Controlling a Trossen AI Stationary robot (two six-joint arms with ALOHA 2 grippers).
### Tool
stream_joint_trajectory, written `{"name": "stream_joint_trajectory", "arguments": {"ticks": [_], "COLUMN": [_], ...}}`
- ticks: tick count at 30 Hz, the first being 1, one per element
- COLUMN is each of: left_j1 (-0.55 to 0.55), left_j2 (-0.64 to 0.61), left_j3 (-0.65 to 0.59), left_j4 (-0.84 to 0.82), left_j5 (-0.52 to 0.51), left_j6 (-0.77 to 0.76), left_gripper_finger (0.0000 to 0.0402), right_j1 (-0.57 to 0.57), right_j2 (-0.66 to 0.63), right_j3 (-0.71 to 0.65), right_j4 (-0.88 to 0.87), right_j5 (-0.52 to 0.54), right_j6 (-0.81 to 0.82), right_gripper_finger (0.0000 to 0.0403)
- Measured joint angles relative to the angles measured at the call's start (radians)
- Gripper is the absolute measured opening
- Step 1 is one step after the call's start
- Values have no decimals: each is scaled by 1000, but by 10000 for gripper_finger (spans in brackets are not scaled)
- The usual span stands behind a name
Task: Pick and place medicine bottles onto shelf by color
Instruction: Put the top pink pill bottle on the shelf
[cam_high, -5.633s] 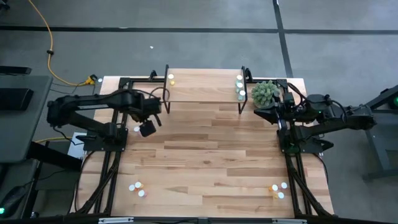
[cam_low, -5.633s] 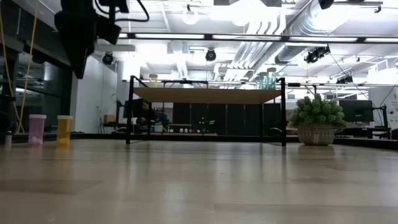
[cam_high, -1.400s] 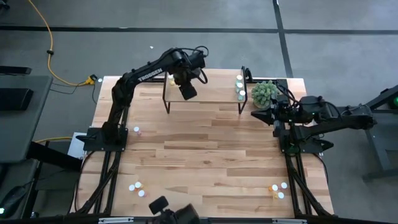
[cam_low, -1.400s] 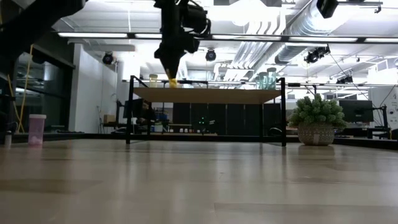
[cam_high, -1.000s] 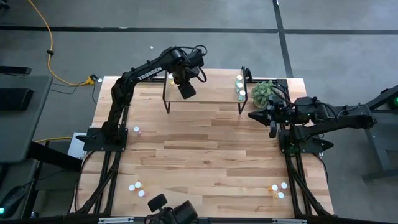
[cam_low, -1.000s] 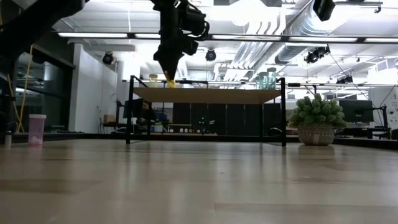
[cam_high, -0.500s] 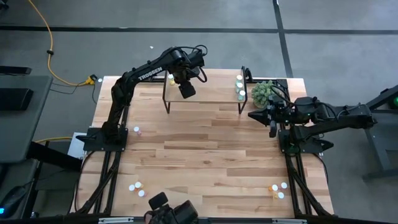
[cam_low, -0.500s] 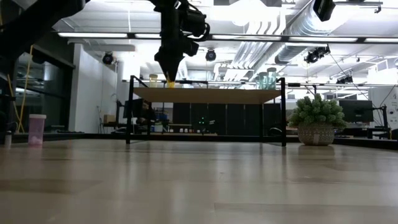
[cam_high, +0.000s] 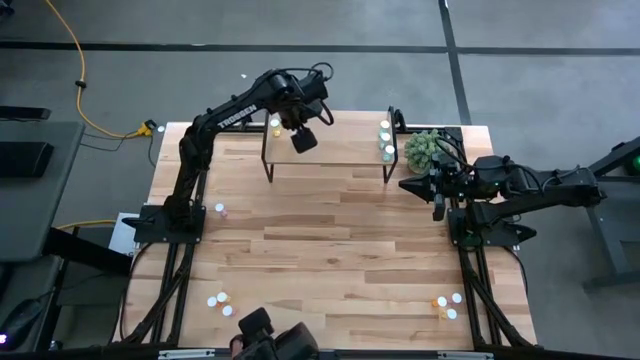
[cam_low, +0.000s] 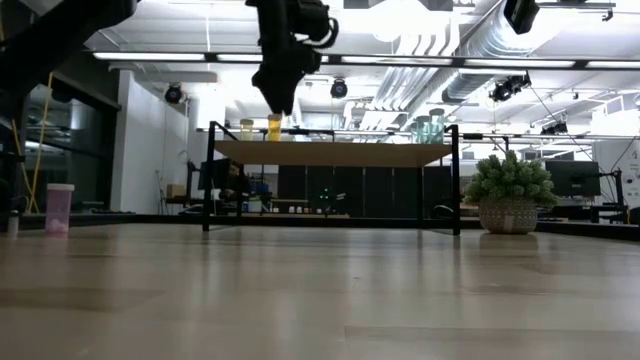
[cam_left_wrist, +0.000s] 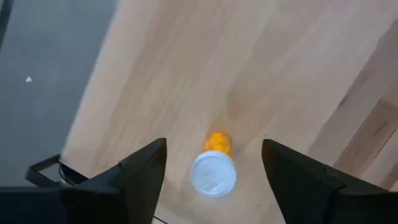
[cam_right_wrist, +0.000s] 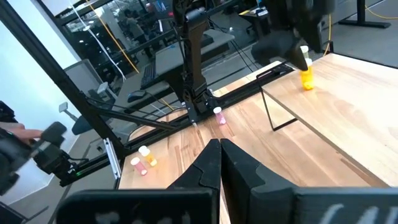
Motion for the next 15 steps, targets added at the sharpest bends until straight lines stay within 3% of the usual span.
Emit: {"name": "stream_joint_trajectory", "arguments": {"ticks": [9, 15], "left_j1": [-44, -169], "left_j2": [-132, -304], "left_j3": [17, 16], "left_j4": [56, 273], "left_j5": [96, 110], "left_j6": [-130, -129], "left_gripper_finger": [259, 248], "right_j1": [0, 0], "right_j2": [0, 0], "right_j3": [0, 0], "right_j4": [0, 0], "right_j5": [0, -1], "right_j6": [-4, 5], "right_gripper_finger": [0, 0]}}
